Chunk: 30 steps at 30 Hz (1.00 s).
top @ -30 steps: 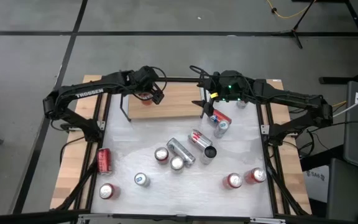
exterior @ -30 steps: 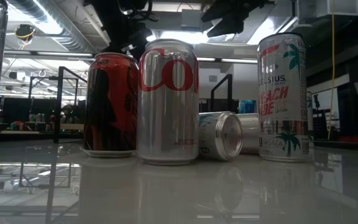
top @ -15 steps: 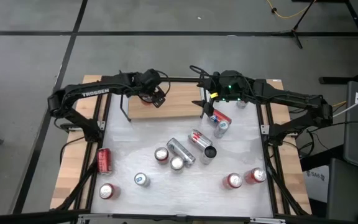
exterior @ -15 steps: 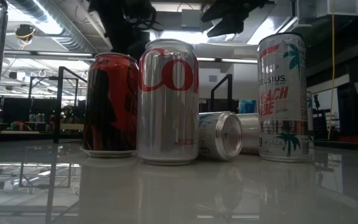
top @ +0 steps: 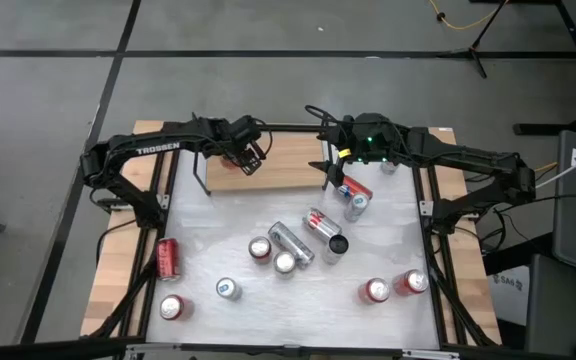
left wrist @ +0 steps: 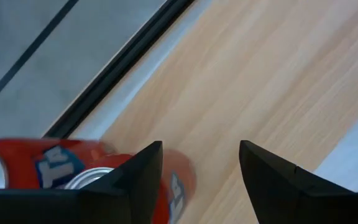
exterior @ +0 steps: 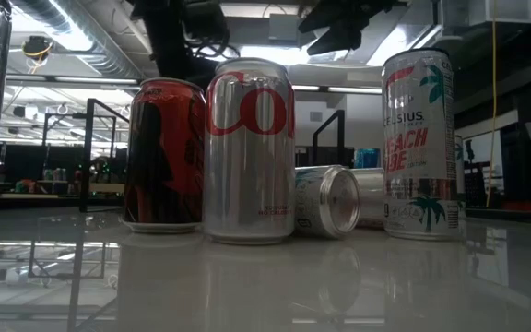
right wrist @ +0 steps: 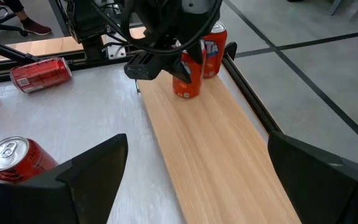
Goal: Place canned beverage on shelf
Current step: Put the red soda can on the shelf aligned with the other red soda can
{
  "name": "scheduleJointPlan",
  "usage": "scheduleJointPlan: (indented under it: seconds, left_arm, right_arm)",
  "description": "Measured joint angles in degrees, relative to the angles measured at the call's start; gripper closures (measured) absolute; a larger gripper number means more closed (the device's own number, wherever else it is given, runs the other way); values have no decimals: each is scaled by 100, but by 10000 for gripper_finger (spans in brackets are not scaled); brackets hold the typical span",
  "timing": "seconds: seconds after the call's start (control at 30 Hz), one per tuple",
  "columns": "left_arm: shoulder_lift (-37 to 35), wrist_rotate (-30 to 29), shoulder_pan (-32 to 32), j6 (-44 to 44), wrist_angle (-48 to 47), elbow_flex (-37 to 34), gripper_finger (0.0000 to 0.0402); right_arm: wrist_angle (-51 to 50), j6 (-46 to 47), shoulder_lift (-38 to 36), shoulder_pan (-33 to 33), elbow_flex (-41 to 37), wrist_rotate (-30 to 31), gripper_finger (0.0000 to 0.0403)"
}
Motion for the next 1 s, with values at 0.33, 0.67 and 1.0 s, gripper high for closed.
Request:
scheduleJointPlan:
  seconds: [0.33, 0.67, 1.0]
  left_arm:
    - [0, -428, 0, -7, -463, 0, 199]
    - [0, -661, 102, -25, -603, -2, 199]
    - [-2, -668, 243, -217, -865, -2, 199]
  right_arm:
    - [0, 0, 0, -1, 0, 0, 24]
    - [0, 0, 0, 0, 0, 0, 24]
    - [-2, 0, 0, 0, 0, 0, 24]
